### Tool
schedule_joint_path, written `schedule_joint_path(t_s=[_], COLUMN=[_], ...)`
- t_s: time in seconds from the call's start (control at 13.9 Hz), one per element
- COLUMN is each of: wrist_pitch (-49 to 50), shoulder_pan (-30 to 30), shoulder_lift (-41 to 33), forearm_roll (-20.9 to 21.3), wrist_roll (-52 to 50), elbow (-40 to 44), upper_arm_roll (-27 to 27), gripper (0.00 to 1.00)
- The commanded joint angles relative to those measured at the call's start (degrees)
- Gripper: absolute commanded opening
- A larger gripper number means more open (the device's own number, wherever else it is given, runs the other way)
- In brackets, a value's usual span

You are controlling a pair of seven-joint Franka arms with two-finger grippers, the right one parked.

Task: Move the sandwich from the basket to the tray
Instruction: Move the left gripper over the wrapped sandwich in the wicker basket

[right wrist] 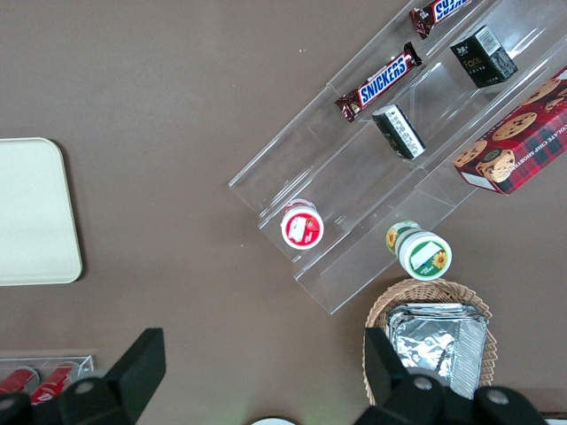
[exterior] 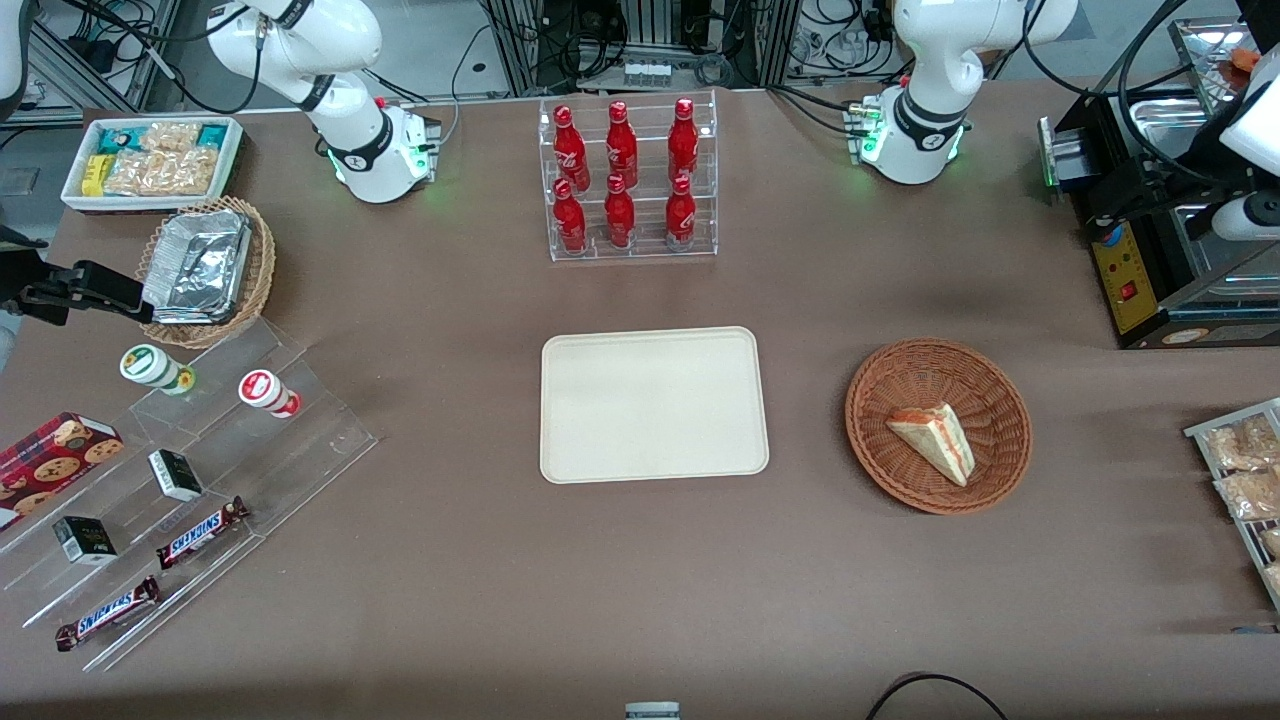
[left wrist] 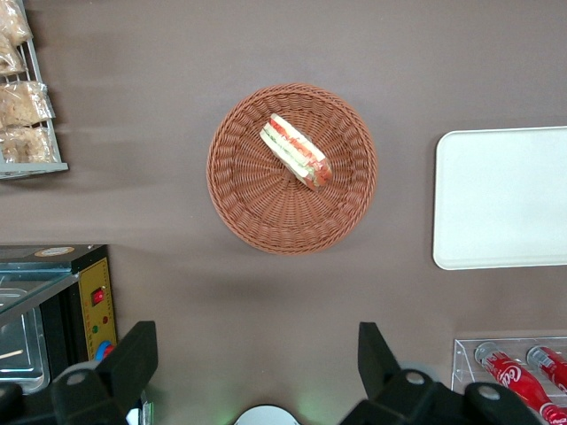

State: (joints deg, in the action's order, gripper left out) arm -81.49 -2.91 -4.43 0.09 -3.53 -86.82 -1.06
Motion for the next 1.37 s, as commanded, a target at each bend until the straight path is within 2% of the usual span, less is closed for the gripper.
schedule_joint_path(t_s=[0.0,0.43,0.58,0.86,1.08,1.3], wrist_pitch=[-0.25,-2.52,-9.35,-30.35,-44.32,-52.52], shoulder_pan=[0.53,0.62,0.62,0.18,-0.26,-0.35], shoulder_lift=[-0.22,5.47,5.76,3.29,3.2,4.26], forearm_roll=[-0.26,0.0,0.44,0.44,0.53,0.71], wrist_roll=[0.72,-1.47,-4.54,-22.09,-41.5,-48.76], elbow=[-0.63,-2.38,-8.94,-25.3,-33.83,-39.37], upper_arm_roll=[-0.34,-0.25,-0.34,-0.78,-1.92,-2.71], gripper=[1.0,1.0,1.0,1.0,1.0,1.0])
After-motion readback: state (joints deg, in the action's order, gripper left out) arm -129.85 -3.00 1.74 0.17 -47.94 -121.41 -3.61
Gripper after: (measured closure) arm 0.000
